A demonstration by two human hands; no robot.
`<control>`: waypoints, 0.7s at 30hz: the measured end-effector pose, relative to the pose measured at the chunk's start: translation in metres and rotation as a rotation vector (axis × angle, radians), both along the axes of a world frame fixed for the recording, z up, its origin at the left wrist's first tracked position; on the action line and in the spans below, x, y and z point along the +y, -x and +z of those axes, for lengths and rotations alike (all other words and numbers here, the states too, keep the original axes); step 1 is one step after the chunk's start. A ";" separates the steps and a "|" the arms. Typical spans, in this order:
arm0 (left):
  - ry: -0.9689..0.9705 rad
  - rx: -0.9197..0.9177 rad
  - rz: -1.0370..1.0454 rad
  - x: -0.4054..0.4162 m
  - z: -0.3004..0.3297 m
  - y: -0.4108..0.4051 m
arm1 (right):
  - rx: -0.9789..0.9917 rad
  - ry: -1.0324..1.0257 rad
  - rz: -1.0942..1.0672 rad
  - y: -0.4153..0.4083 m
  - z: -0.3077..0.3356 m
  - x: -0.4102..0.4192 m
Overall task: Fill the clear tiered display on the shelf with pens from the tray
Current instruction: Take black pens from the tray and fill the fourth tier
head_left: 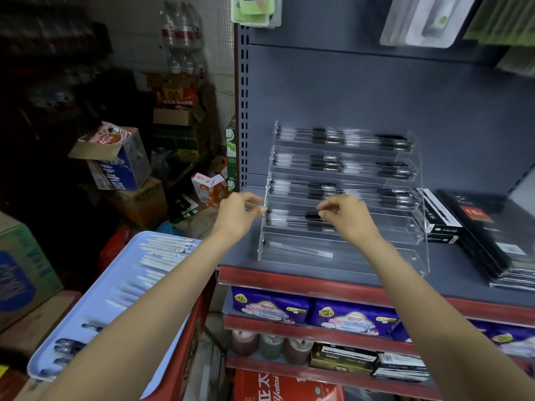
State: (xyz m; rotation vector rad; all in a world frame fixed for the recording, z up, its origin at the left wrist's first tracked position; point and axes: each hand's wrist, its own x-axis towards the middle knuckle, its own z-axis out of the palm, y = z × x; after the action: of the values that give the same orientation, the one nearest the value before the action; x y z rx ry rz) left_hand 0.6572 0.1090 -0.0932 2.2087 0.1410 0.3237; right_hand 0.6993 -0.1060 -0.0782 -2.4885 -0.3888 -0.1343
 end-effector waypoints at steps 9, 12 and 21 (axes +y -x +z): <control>-0.016 0.034 -0.088 0.083 -0.030 0.064 | 0.063 -0.280 0.159 0.060 -0.016 0.108; -0.061 0.140 -0.041 0.142 -0.059 0.101 | 0.169 -0.288 0.202 0.088 -0.044 0.163; -0.283 0.390 -0.090 0.312 -0.145 0.192 | 0.458 -0.089 0.220 0.181 -0.142 0.308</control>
State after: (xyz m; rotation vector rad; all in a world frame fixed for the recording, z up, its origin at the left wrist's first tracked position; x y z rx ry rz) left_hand 0.4648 0.4209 -0.2378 2.5296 0.2178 -0.1512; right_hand 0.5186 0.2016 -0.2197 -2.2800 -0.4421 0.4875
